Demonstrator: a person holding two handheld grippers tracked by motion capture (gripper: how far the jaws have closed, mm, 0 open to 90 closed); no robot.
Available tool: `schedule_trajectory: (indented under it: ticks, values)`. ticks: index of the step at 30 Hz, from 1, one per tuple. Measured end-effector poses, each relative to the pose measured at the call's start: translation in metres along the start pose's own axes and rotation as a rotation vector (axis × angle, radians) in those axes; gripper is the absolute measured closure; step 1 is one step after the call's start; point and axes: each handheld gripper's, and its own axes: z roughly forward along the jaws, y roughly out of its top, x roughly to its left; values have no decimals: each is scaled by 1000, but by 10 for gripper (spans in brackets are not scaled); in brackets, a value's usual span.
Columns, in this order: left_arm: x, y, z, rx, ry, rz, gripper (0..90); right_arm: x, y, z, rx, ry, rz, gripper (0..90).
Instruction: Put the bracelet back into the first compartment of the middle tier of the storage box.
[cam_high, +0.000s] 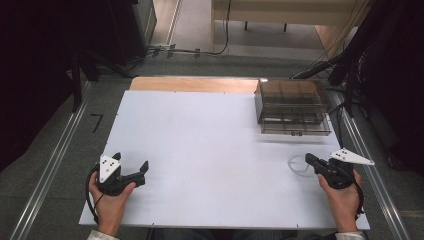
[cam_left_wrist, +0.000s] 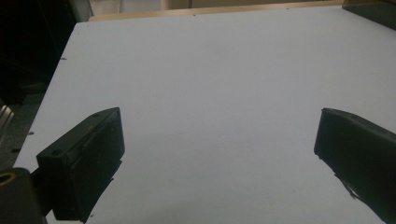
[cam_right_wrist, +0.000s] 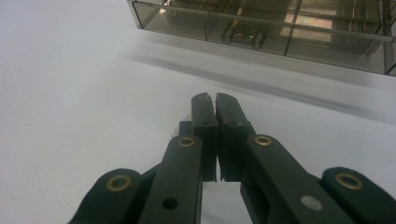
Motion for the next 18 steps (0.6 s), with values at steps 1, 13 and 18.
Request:
schedule_trajectory:
  ticks: [1,13,18]
  values:
    - [0,0,0,1,0,1,18,1,1,-1,-12,2,2,855]
    - [0,0,0,-1,3,4,18,7,8,0,-28,17,-3,854]
    - [0,0,0,0,2,6,18,8,12,1,-36,27,2,854]
